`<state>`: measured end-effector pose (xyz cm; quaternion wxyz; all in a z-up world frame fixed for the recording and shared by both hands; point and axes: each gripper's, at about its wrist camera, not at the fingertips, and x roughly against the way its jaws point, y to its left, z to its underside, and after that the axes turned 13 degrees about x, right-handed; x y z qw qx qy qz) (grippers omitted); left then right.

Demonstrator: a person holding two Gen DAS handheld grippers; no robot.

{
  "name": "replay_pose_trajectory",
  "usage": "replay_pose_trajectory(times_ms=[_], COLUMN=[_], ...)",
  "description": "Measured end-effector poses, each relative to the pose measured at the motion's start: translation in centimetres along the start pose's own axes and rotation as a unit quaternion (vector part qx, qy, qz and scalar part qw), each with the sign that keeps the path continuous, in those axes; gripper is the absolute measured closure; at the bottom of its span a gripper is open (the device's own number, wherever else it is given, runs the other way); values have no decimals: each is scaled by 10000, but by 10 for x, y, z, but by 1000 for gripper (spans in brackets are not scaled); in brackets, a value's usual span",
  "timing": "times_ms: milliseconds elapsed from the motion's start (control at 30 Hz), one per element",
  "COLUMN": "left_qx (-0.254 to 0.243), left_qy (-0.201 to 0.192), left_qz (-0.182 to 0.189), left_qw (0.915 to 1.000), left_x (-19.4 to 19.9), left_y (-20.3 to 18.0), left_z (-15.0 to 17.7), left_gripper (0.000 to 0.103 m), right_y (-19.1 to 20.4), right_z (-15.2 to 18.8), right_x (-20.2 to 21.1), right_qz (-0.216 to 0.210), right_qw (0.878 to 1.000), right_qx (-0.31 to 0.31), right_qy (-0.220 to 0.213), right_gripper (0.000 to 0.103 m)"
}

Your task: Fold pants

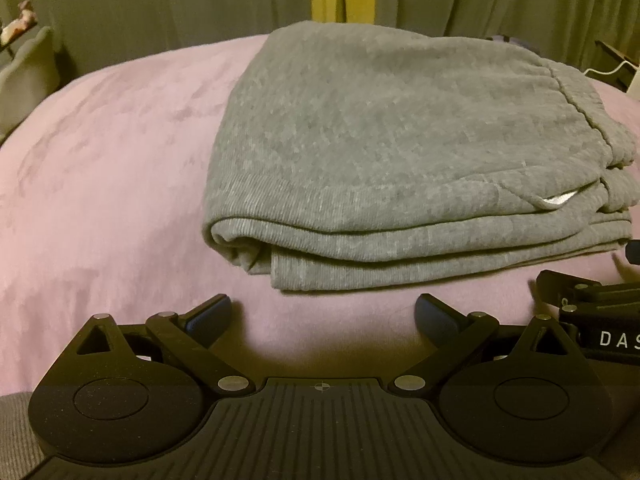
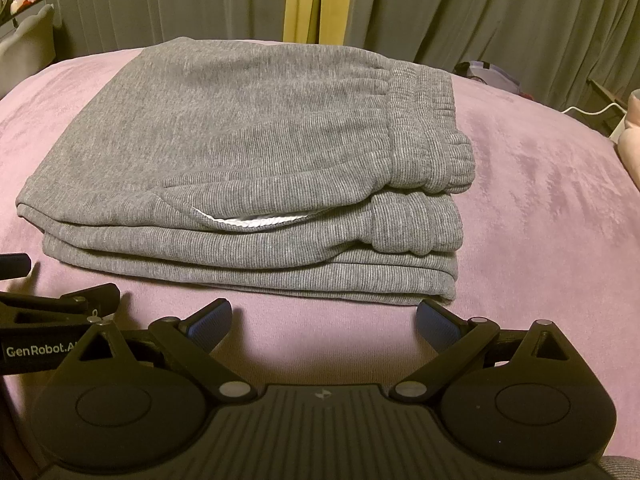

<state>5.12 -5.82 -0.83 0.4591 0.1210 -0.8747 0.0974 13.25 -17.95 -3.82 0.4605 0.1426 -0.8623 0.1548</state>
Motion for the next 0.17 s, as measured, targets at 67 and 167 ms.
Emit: replay_pose_trajectory(times_ms=[67,167], left_qx=[-40,-93], left_qy=[-60,-203], left_qz=[-16,-108], left_qw=[10000,9997], left_x=[1,4], left_y=[-1,-2], left_z=[1,3], left_gripper=[1,1], right_y=[0,0], right_z=[0,0], right_x=[0,1], right_qz=[4,-2], right_qw=[10000,10000], right_qx=[0,5], right_qy=[8,6], right_gripper=[4,4])
